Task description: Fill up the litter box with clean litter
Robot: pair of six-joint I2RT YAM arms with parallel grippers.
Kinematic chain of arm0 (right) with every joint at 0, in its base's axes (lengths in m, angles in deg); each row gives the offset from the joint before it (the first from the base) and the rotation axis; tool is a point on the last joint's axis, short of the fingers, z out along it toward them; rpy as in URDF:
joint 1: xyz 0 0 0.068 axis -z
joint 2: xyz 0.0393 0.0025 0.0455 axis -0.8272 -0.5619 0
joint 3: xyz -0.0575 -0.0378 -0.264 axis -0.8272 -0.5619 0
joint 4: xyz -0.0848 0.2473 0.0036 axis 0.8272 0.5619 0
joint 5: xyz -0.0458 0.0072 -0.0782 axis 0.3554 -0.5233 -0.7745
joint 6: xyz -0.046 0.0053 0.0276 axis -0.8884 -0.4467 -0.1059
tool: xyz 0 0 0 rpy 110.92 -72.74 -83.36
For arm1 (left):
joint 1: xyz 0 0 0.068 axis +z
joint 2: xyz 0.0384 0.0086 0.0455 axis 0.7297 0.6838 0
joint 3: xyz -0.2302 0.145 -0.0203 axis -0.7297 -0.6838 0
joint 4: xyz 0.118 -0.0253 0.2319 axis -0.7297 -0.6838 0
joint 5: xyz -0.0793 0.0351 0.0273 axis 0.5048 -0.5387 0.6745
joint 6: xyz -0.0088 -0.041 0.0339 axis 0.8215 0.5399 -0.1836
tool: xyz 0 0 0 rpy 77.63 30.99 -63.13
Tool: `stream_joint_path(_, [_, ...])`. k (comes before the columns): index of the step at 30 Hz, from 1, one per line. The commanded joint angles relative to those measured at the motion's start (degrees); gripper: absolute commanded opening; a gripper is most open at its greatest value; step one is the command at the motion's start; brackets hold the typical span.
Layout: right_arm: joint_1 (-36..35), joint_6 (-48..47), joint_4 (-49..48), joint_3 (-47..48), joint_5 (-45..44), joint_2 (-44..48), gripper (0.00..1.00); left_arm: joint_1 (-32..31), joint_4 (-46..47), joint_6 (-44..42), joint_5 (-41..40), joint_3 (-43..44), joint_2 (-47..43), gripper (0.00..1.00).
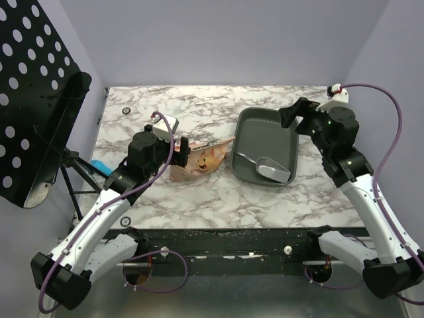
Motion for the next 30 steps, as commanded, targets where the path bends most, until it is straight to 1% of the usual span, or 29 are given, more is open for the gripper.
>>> stream_joint_path(1, [-0.5, -1.7, -1.2, -0.9, 3.4, 0.6, 1.0, -0.3, 1.5, 0.9, 1.0, -0.9, -2.0, 0.99])
stream_joint_path(3, [-0.5, -5.1, -1.7, -1.1, 9.4, 0.5, 1.0, -0.3, 1.5, 1.0, 1.2, -1.1, -2.4, 0.99])
stream_joint_path(5, [-0.4, -7.6, -2.3, -0.8, 13.7, -0.4, 1.0, -0.3, 1.2, 0.8, 1.4, -1.2, -2.9, 0.99])
stream_joint_path(8, [-0.5, -11.3, 1.2, 3.8, 17.2, -3.7, 0.99, -0.4, 0.7, 0.4, 2.2, -1.2, -3.6, 0.99])
stream_joint_path(9, [-0.5, -12.7, 2.3, 5.1, 19.0, -4.8, 0.99, -0.6, 0.1, 0.2, 3.9, -1.0, -3.5, 0.99])
stream_joint_path(13, [-0.8, -17.7, 6.2, 9.9, 29.0, -9.1, 0.99, -2.0, -4.0, -1.0, 6.3, 1.4, -2.6, 0.99])
stream_joint_path(16, [-1.6, -21.4, 8.9, 12.3, 34.6, -12.4, 0.98, -3.0, -6.5, -1.2, 6.8, 2.0, -2.7, 0.99])
stream_joint_path(19, [-4.2, -29.1, 11.7, 14.2, 39.6, -16.0, 0.98, -3.3, -7.8, -0.9, 6.6, 1.6, -3.4, 0.99])
stream_joint_path(22, [-9.6, -36.3, 16.6, 18.0, 39.5, -21.3, 0.98, -3.6, -8.5, -0.7, 6.5, 0.9, -3.8, 0.99])
stream_joint_path(25, [-15.4, -43.9, 20.5, 21.6, 34.2, -26.8, 0.97, -3.9, -9.2, -0.8, 5.5, 0.4, -4.0, 0.99])
stream_joint_path(28, [-18.4, -50.8, 20.8, 22.9, 30.5, -30.2, 0.97, -3.9, -8.3, -0.3, 4.2, -1.1, -5.1, 0.99])
stream_joint_path(30, [-18.9, -55.2, 19.5, 22.8, 31.3, -31.8, 0.97, -4.0, -7.7, 0.1, 2.8, -2.2, -5.8, 0.99])
